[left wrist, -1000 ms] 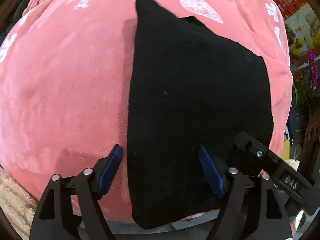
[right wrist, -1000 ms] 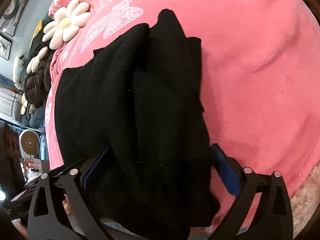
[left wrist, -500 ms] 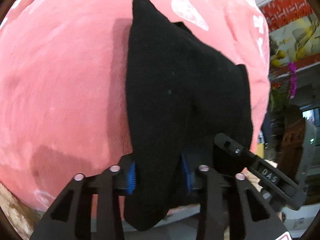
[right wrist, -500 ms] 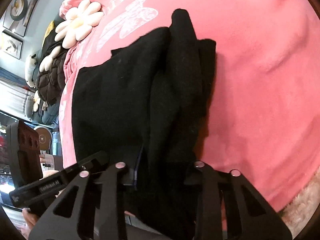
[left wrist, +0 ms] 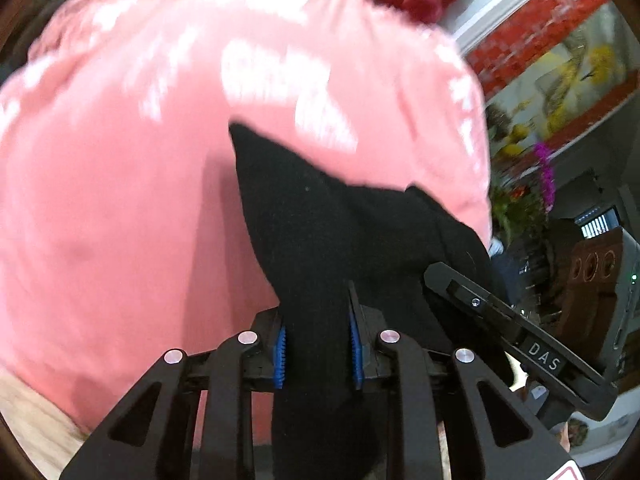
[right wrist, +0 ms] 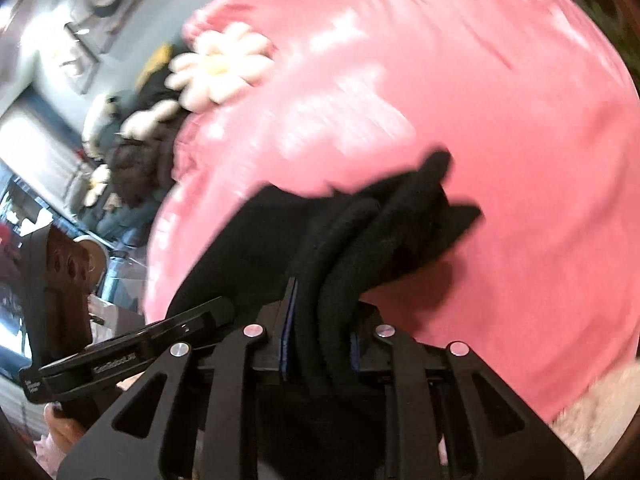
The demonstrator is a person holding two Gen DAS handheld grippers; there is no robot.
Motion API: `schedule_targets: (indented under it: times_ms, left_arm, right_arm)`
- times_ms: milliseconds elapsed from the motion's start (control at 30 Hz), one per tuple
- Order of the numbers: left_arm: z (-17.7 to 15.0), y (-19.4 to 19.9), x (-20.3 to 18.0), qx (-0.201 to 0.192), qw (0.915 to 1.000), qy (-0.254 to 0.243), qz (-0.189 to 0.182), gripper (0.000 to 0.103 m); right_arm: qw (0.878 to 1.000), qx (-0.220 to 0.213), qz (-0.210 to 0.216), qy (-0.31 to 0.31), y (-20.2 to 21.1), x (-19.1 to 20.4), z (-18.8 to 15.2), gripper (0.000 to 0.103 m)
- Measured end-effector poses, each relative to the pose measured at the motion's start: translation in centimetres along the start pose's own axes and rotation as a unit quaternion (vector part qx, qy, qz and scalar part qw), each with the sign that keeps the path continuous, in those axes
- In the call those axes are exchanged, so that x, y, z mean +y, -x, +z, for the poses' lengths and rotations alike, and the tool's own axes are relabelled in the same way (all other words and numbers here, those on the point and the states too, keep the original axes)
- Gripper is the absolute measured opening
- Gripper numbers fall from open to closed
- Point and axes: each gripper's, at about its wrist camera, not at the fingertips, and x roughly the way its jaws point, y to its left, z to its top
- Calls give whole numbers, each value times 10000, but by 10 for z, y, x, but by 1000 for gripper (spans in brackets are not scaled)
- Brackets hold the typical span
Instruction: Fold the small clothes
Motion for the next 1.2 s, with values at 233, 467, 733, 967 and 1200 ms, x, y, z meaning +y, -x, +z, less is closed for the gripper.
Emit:
schedule_targets:
  times_ms: [233,467,733,967,1200]
  left_arm:
    - [33,49,45,-549,9942,-39,925,58]
    - [-5,6,119,43,9781,441,2032,66]
    - [-41,-7,109,-80,9850,340,1689,67]
    - [-61,-14,93,-458,9749,-13,2177,68]
    - [-75,-27,88,-384,9639,-57,2633,68]
  right_arm:
    - [9988,370,97,312,-66,42,9,37]
    - [9926,651,-957,379,-91,22,-45,43]
    - [9821,360,-1728,652,-87,26,-94,68]
    - [9777,-63,-2000,631,-77,16,-108,89]
    - [9741,24,-2024,1012,-72,23,-118,96]
